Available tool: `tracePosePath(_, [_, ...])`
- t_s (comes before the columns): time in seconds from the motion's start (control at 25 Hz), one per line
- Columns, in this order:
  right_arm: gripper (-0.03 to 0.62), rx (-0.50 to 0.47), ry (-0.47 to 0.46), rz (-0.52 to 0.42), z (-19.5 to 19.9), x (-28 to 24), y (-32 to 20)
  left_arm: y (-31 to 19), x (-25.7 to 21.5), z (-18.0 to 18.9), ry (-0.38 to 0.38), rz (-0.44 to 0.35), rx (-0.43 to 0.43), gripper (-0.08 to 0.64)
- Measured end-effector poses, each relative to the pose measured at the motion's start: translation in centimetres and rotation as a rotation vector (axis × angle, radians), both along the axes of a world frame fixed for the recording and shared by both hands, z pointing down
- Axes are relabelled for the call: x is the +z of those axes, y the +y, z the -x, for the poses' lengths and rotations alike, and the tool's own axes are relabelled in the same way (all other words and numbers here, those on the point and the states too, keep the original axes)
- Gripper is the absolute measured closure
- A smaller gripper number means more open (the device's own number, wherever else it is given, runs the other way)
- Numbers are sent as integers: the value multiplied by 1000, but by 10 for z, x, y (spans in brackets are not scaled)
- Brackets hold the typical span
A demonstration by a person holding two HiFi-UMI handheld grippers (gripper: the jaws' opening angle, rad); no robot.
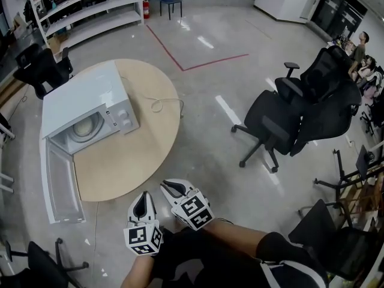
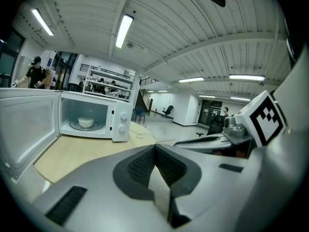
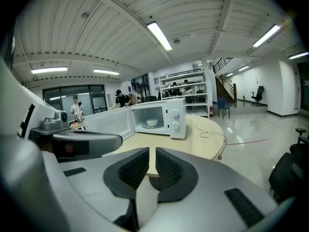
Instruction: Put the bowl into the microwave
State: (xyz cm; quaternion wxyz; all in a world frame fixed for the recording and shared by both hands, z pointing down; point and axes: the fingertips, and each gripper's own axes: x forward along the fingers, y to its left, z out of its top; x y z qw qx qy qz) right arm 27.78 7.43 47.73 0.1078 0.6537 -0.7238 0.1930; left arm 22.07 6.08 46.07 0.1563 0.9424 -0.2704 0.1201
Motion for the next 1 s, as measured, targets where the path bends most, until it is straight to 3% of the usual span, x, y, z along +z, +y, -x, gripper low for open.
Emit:
tracePosePath(0.44, [541,44,-14,13,22,-3,11,11,-2,22,-5,2,42,512])
tracePosePath(1.0, [541,23,-2,14,123,-12,32,27,-14,126,-1,-6,-3,512])
